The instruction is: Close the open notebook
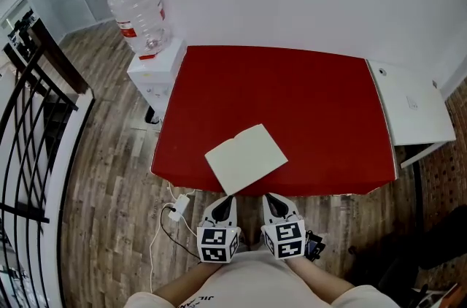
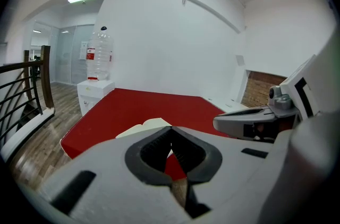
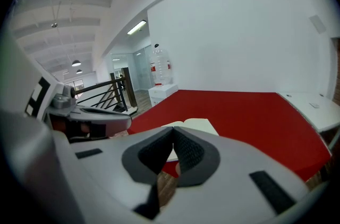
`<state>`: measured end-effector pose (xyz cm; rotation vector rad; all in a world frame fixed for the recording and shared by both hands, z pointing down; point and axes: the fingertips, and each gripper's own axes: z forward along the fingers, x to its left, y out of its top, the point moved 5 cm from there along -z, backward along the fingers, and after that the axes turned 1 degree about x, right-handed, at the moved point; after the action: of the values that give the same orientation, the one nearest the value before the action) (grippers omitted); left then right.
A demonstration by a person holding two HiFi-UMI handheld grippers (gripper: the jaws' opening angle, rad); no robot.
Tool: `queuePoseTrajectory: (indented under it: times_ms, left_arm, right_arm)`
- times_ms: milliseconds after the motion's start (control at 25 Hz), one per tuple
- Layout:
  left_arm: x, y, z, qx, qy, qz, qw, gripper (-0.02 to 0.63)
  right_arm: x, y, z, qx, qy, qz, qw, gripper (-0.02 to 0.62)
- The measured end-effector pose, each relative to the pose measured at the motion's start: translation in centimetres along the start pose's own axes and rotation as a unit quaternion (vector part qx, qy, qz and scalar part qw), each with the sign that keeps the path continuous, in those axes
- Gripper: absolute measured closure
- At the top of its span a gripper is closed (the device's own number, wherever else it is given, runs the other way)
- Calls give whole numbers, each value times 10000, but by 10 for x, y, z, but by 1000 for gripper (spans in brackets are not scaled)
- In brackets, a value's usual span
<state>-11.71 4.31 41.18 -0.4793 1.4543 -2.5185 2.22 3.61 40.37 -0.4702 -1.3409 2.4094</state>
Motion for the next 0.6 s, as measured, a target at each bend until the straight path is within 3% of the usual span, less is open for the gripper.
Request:
queuePoseTrajectory:
  times_ms: [600]
  left_arm:
    - [7,11,29,42,158,-141,9998,601]
  right_arm:
    - [-21,11,27,106,137,-79,9998,589]
